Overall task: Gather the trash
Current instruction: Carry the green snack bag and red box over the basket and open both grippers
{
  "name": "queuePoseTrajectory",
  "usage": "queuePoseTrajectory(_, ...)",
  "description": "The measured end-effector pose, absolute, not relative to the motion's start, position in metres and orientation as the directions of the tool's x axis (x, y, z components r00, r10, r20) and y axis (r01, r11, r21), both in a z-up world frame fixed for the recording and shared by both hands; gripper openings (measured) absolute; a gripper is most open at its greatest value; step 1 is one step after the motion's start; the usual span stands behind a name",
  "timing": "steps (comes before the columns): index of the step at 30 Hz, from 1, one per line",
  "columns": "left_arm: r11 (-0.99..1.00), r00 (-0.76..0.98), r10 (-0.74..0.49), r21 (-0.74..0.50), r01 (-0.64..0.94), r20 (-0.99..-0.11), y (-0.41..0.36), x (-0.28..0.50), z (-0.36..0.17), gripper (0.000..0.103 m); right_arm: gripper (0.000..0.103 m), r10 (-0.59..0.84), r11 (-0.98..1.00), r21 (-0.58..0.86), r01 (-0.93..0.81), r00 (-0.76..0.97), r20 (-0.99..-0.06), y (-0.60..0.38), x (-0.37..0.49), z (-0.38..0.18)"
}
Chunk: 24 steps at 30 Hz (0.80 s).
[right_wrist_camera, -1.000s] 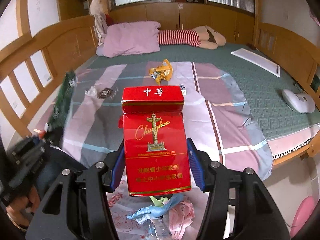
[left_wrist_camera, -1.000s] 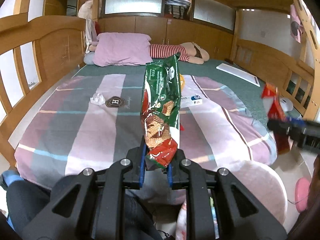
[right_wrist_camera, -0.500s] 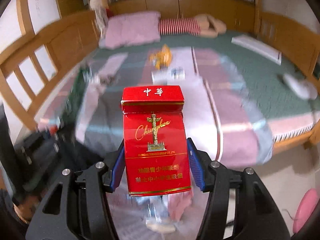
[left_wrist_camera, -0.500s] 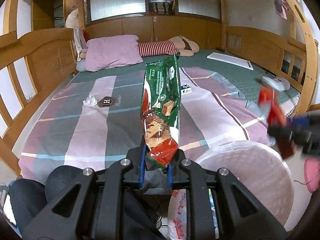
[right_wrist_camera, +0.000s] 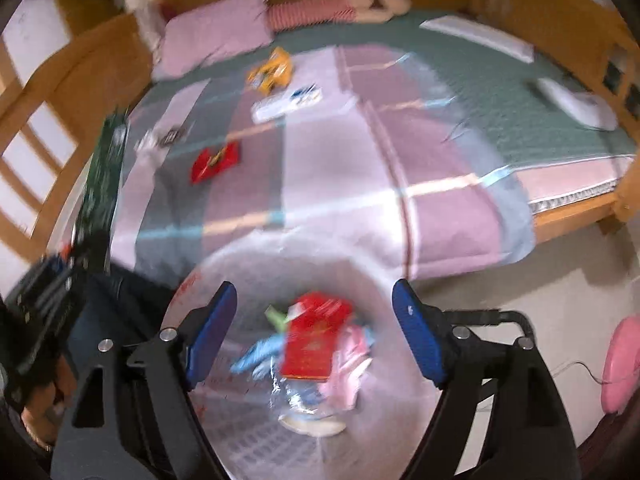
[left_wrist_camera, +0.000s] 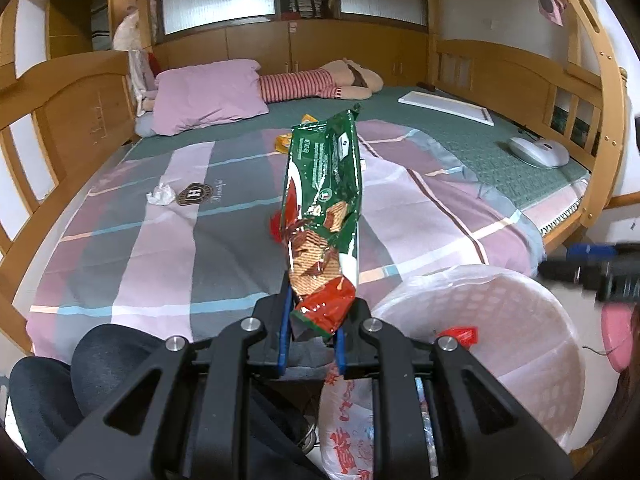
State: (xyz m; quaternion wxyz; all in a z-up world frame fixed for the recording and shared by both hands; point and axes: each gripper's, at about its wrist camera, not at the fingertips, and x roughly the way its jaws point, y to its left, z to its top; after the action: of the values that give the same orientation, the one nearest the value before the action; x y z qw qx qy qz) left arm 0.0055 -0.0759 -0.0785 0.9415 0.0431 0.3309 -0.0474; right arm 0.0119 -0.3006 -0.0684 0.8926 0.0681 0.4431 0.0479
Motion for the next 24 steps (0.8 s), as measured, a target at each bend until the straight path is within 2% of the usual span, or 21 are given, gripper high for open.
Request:
queuePoseTrajectory(2,0.986,0.764,-0.104,0.037,0.164,-0.637,-0.081,0.005,-0.080,0.019,0.079,0.145,0.981,0.195,0.008,0.638,-0.756,-0.310,0.012,-0.061)
queuePoseTrajectory(6,0.925,0.704,-0.270,0.027,0.380,-0.657,-0.110,-0.005,-0.089,0.021,0.079,0.156,0.956,0.284,0.066,0.707,-0.690,-0.330,0.008,-0.046)
queuePoseTrajectory(9,0.826,0.648,-0.365,0.088,0.557,-0.669,-0.142,-0.025,-0.098,0.032,0.080,0.144,0.940,0.324,0.102,0.746,-0.651,-0.341,0.004,-0.038)
queuePoseTrajectory(10,0.793,0.625,-0.386,0.103,0.601,-0.678,-0.151,-0.030,-0.102,0.041,0.081,0.139,0.938,0.329,0.110,0.750,-0.646,-0.343,0.004,-0.038)
queuePoseTrajectory(11,0.753,0.609,-0.398,0.134,0.644,-0.686,-0.161,-0.038,-0.108,0.058,0.083,0.134,0.936,0.330,0.118,0.749,-0.648,-0.346,0.004,-0.037)
queuePoseTrajectory(13,0.708,0.615,-0.388,0.205,0.676,-0.687,-0.173,-0.051,-0.116,0.080,0.083,0.138,0.933,0.337,0.129,0.737,-0.662,-0.348,0.006,-0.040)
queuePoseTrajectory(16,0.670,0.633,-0.357,0.284,0.686,-0.687,-0.183,-0.058,-0.124,0.080,0.084,0.144,0.924,0.356,0.142,0.732,-0.666,-0.352,0.007,-0.043)
queuePoseTrajectory(24,0.775,0.670,-0.296,0.239,0.585,-0.681,-0.164,-0.036,-0.120,0.089,0.084,0.149,0.927,0.350,0.133,0.726,-0.671,-0.345,0.008,-0.046)
